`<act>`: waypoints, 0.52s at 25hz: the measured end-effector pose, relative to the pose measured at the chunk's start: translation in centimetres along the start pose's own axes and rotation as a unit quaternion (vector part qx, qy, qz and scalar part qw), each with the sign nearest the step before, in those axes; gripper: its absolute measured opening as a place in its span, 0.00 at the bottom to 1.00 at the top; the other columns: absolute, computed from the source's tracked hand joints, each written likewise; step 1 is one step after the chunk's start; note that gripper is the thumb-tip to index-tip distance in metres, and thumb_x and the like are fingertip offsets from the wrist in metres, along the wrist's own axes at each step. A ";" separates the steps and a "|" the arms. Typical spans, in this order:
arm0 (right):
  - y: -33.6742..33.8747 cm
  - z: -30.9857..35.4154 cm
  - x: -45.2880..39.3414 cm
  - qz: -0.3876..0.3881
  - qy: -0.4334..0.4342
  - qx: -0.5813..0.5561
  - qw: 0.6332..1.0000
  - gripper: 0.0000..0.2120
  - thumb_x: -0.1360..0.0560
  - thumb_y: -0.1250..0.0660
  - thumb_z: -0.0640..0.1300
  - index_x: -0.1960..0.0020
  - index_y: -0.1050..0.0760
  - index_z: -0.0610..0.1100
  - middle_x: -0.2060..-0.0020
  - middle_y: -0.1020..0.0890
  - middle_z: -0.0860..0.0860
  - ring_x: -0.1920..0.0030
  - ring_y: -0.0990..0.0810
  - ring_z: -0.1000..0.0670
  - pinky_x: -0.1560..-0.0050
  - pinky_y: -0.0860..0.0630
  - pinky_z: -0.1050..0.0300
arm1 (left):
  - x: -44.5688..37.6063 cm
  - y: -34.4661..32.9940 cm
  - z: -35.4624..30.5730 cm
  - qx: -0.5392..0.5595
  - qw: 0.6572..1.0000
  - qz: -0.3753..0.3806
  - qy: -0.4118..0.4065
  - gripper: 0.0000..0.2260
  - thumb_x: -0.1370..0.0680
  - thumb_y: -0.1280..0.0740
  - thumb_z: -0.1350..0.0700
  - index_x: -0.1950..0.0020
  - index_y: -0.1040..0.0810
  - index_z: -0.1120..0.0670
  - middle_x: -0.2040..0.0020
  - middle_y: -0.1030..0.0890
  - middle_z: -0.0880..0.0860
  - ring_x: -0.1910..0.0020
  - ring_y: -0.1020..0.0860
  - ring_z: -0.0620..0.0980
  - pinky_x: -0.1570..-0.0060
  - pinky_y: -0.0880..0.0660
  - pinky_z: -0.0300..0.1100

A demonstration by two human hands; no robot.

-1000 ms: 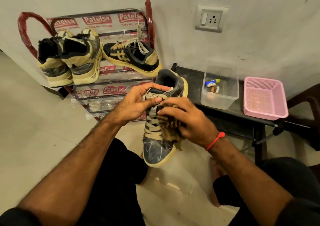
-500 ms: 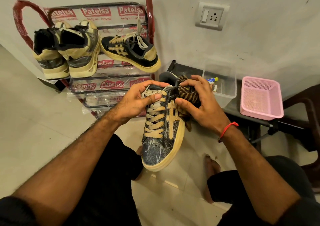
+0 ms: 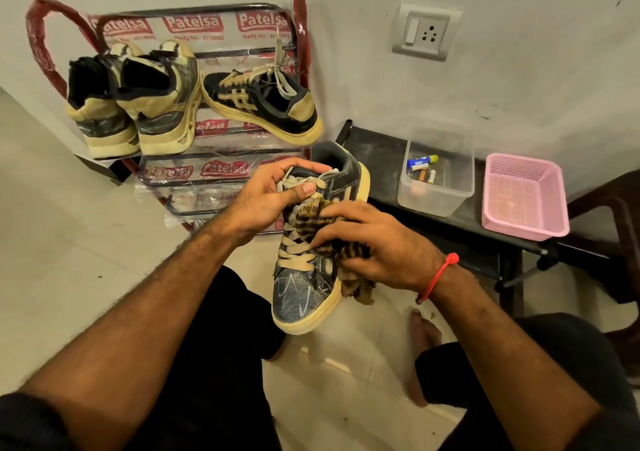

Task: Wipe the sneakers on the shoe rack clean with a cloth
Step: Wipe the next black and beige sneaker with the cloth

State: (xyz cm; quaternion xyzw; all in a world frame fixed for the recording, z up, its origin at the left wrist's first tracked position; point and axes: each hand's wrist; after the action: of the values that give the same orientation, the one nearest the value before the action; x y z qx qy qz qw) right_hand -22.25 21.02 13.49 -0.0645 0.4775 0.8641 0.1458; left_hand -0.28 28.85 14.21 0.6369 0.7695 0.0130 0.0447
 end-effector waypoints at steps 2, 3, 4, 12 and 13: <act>0.1 -0.7 -0.1 -0.094 -0.044 0.019 0.994 0.20 0.28 0.28 0.36 0.38 0.23 0.46 0.34 0.27 0.47 0.32 0.30 0.47 0.30 0.30 0.51 | -0.3 0.1 -0.4 0.021 1.000 0.012 0.007 0.13 0.21 0.32 0.64 0.38 0.20 0.56 0.45 0.14 0.53 0.45 0.16 0.52 0.49 0.19 0.43; 0.3 -1.2 -0.2 -0.154 -0.076 0.028 0.985 0.20 0.28 0.28 0.34 0.38 0.23 0.46 0.36 0.26 0.46 0.34 0.28 0.47 0.32 0.28 0.50 | -0.3 0.2 -0.5 0.025 0.999 0.014 0.013 0.13 0.21 0.32 0.64 0.38 0.20 0.56 0.46 0.14 0.53 0.47 0.15 0.51 0.50 0.19 0.42; 0.6 -1.6 -0.2 -0.208 -0.113 0.028 0.971 0.20 0.28 0.28 0.34 0.38 0.23 0.45 0.37 0.25 0.46 0.36 0.27 0.49 0.33 0.27 0.50 | -0.3 0.2 -0.5 0.025 0.999 0.020 0.019 0.13 0.21 0.32 0.64 0.37 0.20 0.56 0.47 0.14 0.53 0.48 0.15 0.51 0.50 0.19 0.42; 1.5 -0.8 -0.3 -0.166 -0.218 -0.131 0.953 0.22 0.24 0.30 0.45 0.31 0.27 0.46 0.41 0.23 0.51 0.40 0.23 0.54 0.38 0.23 0.57 | -0.4 -0.8 0.4 0.028 0.998 -0.047 -0.012 0.12 0.20 0.32 0.64 0.37 0.20 0.55 0.45 0.14 0.53 0.46 0.16 0.51 0.46 0.19 0.45; 1.3 -0.1 -0.3 -0.131 -0.175 -0.111 0.970 0.20 0.25 0.30 0.46 0.34 0.24 0.46 0.42 0.23 0.52 0.41 0.24 0.56 0.37 0.25 0.60 | -0.5 -0.5 0.5 0.035 0.997 -0.067 -0.006 0.12 0.19 0.33 0.64 0.36 0.20 0.56 0.45 0.14 0.53 0.46 0.16 0.51 0.46 0.19 0.45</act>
State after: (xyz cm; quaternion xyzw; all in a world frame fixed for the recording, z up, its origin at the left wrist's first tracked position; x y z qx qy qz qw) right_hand -22.33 20.19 14.54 0.0096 0.3334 0.8828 0.3307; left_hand -0.63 28.28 13.69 0.5855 0.8099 -0.0210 0.0275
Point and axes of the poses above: each hand's wrist, its own x-axis away from the middle knuckle, its own y-axis out of the back of the hand, z = x × y
